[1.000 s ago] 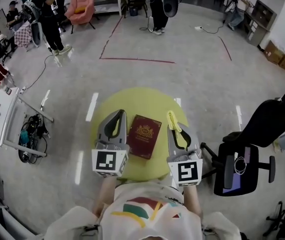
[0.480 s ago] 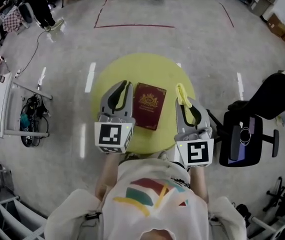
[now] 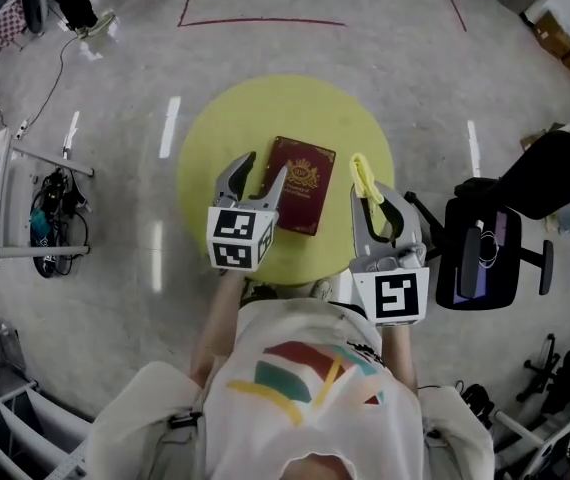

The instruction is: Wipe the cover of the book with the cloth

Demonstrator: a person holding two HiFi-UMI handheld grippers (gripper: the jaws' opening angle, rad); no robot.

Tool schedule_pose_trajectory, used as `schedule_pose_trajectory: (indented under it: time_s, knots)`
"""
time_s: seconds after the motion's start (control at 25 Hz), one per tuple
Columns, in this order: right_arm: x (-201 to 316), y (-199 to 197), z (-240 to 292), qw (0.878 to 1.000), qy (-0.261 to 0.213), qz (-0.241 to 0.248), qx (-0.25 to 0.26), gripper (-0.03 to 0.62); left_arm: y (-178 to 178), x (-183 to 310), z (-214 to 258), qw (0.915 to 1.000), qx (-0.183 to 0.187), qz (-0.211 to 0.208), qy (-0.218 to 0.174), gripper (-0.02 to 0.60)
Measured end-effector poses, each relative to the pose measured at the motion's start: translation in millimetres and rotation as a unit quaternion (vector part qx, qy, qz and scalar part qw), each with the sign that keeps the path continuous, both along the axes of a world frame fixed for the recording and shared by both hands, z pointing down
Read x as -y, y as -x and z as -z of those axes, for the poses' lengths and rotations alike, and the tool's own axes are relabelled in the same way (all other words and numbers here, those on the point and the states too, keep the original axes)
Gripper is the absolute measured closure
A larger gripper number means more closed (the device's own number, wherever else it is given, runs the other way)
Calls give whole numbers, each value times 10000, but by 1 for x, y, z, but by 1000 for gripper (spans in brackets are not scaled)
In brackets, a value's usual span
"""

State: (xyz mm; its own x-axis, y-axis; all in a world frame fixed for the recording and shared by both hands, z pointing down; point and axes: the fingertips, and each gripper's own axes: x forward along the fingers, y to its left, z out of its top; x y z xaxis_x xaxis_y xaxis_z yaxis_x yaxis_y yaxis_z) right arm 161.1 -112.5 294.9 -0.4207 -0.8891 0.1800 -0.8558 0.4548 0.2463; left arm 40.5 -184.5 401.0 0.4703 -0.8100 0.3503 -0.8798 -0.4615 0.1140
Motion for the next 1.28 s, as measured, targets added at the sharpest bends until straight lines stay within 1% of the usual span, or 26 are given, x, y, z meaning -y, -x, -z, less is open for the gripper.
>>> schedule_pose_trajectory:
  time_s: [0.08, 0.2, 0.36, 0.44, 0.52, 0.6, 0.68, 0.8, 0.84, 1.0, 1.28]
  knots:
    - [-3, 5, -2, 10000, 66, 9, -62, 565, 6, -2, -24, 9993, -119, 74, 356, 368]
    - [-7, 8, -4, 9998, 146, -3, -132, 565, 12, -5, -61, 9957, -280, 174, 870, 368]
    - [-13, 12, -8, 9995, 196, 5, -239, 565, 20, -16, -111, 9898, -63, 200, 1409, 368]
    - [-16, 14, -10, 9993, 239, 12, -276, 565, 23, -24, -129, 9863, -82, 209, 1635, 370]
    - [-19, 17, -12, 9991, 278, 47, -332, 565, 26, -30, -141, 9834, -117, 246, 1793, 370]
    - [-20, 21, -13, 9988, 278, 101, -379, 565, 29, -33, -150, 9818, -48, 265, 1878, 370]
    - [-22, 23, -14, 9986, 298, 142, -405, 565, 28, -37, -160, 9791, 48, 198, 2023, 370]
    - [-25, 28, -18, 9981, 357, 219, -462, 565, 23, -49, -180, 9688, 263, -68, 2463, 370]
    - [-26, 29, -19, 9979, 367, 246, -474, 565, 21, -53, -185, 9665, 323, -127, 2545, 370]
    - [-30, 33, -20, 9977, 366, 307, -472, 565, 18, -56, -188, 9699, 319, -47, 2413, 370]
    - [-34, 35, -17, 9971, 305, 422, -556, 565, 16, -56, -188, 9669, 389, -55, 2522, 370]
